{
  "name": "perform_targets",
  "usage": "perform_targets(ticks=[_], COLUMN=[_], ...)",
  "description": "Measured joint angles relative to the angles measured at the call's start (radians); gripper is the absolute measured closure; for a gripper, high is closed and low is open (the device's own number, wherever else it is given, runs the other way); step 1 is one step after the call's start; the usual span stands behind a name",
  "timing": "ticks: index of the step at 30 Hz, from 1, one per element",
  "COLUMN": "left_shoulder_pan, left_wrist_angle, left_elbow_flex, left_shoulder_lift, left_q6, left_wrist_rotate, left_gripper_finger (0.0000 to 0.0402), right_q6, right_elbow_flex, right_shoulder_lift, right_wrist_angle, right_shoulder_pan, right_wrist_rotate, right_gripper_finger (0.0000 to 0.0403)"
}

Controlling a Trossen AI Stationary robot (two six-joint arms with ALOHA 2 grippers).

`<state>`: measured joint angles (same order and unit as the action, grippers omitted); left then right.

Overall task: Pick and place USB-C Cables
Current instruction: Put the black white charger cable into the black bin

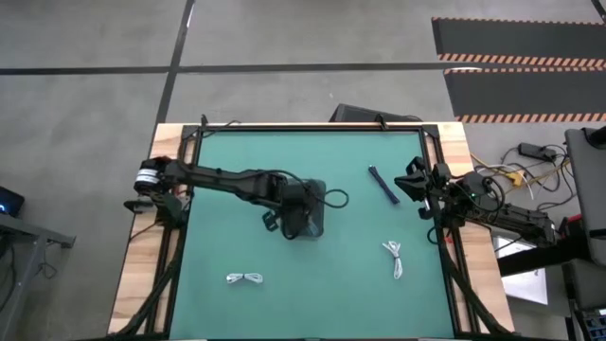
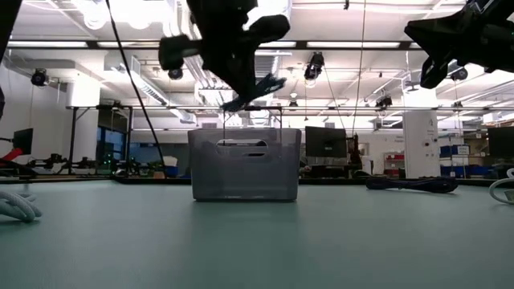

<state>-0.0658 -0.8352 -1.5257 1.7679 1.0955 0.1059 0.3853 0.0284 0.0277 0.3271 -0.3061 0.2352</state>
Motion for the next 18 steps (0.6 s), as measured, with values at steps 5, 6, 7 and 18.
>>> perform_targets(ticks=[5,6,7,18], left_shoulder_pan=[0.023,0.029,0.036,0.110], left_wrist_angle=[0.065,0.078,0.086,0.181], left_elbow_flex=[0.049,0.057,0.062,0.075], left_shoulder_lift=[0.000,0.000,0.000,-0.001], left_q6=[0.120,0.124,0.126,0.139], left_wrist_rotate=[0.002,0.002,0.002,-0.050], left_gripper_finger=[0.0386,0.0386,0.0386,0.0386], right_q6=[0.000,-0.001,-0.001,-0.002], right_elbow_flex=[0.000,0.000,0.000,0.000], right_shoulder_lift=[0.000,0.000,0.000,0.000], right_wrist_angle=[0.000,0.000,0.000,0.000], right_shoulder_pan=[0.000,0.000,0.000,0.000], right_wrist_rotate=[0.000,0.000,0.000,0.000], right_gripper_finger=[0.0376,0.0376,0.0376,0.0376])
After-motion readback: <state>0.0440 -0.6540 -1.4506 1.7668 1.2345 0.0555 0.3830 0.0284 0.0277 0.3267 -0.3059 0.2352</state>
